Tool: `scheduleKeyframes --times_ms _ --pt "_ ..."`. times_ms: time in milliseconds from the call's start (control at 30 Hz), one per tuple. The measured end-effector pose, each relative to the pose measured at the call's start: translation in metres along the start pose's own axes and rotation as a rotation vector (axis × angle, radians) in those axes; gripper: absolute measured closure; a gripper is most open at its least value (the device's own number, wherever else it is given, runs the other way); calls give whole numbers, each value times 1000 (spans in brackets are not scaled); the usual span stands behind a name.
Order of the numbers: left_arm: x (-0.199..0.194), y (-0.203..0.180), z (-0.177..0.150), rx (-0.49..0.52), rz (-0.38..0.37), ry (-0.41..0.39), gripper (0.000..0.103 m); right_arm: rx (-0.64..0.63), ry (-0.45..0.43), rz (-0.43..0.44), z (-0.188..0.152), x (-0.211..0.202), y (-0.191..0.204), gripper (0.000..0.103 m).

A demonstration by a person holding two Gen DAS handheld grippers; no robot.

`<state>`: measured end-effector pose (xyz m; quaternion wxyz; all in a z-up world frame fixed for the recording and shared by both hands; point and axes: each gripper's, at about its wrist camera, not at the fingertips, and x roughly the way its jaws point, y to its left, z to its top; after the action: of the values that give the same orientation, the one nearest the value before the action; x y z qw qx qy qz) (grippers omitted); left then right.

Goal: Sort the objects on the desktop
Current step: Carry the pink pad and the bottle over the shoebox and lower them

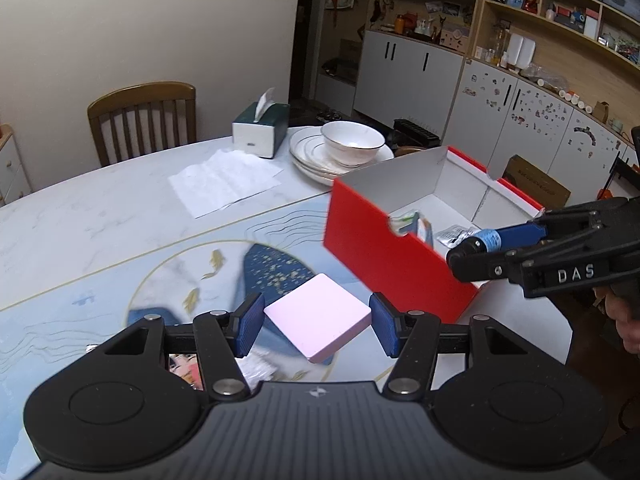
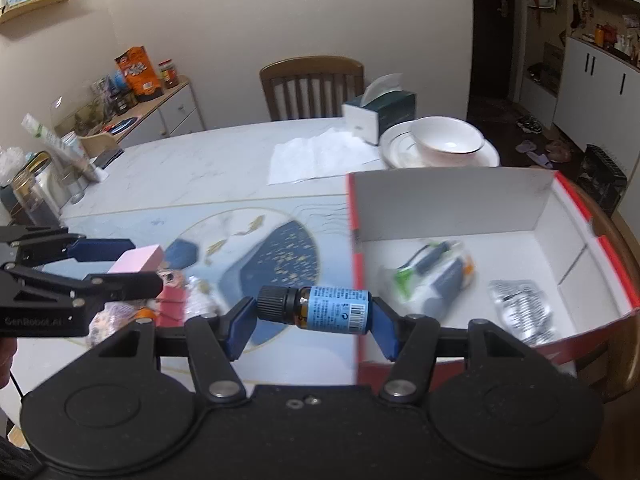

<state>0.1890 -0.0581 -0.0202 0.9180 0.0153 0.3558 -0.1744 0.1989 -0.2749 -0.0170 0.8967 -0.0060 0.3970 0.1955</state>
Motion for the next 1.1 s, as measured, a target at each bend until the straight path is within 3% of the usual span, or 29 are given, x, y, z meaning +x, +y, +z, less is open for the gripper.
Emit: scheduleKeyframes --times_ms 567,1100 --pt "40 -59 24 36 -7 23 46 56 -14 -43 -1 -3 -85 43" --pt "111 -135 57 176 -79 71 46 1 34 -110 1 14 -155 43"
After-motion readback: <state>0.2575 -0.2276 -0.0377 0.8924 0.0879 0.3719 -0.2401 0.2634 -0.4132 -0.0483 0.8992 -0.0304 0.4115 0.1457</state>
